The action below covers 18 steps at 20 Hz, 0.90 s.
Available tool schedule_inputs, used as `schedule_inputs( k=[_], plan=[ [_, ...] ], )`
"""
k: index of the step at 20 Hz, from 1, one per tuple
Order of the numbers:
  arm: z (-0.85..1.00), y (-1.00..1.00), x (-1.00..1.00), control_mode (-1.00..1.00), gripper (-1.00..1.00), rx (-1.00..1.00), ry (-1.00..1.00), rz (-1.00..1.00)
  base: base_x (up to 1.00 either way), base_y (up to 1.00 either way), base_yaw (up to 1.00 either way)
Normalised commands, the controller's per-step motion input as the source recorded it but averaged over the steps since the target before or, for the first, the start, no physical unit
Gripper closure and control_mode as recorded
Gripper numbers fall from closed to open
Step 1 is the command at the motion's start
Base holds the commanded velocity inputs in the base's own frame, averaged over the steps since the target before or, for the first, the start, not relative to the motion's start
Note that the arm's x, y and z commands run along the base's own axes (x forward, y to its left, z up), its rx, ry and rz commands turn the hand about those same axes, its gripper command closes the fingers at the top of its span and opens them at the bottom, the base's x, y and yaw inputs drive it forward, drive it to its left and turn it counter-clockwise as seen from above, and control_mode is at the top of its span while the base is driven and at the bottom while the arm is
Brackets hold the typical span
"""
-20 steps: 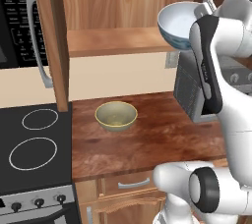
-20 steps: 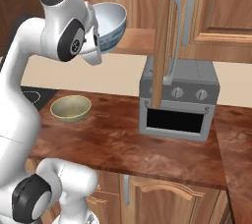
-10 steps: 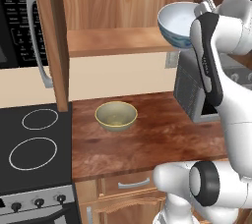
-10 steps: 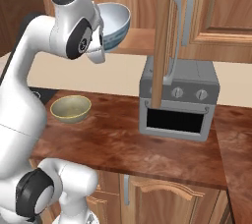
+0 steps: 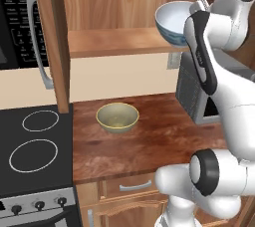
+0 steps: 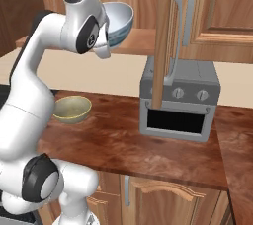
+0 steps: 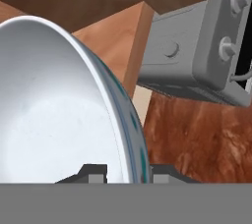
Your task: Open the cabinet. Pick the bowls from the counter and place them in the cabinet. Then close the cabinet.
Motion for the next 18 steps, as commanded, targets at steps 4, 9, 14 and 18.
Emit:
schedule_inputs(
  k=[4,9,14,18],
  plan=[
    [-0.04,0.00,0.40,-1.00,1.00,0.00,0.00,0.00,0.00,0.00,0.00],
    [-0.18,0.00,0.43,-1.00,1.00,0.03,0.00,0.00,0.00,0.00,0.00],
    [-0.18,0.00,0.55,-1.00,1.00,0.02,0.00,0.00,0.00,0.00,0.00],
    [-0.09,0.00,0.58,-1.00,1.00,0.01,0.00,0.00,0.00,0.00,0.00]
  ],
)
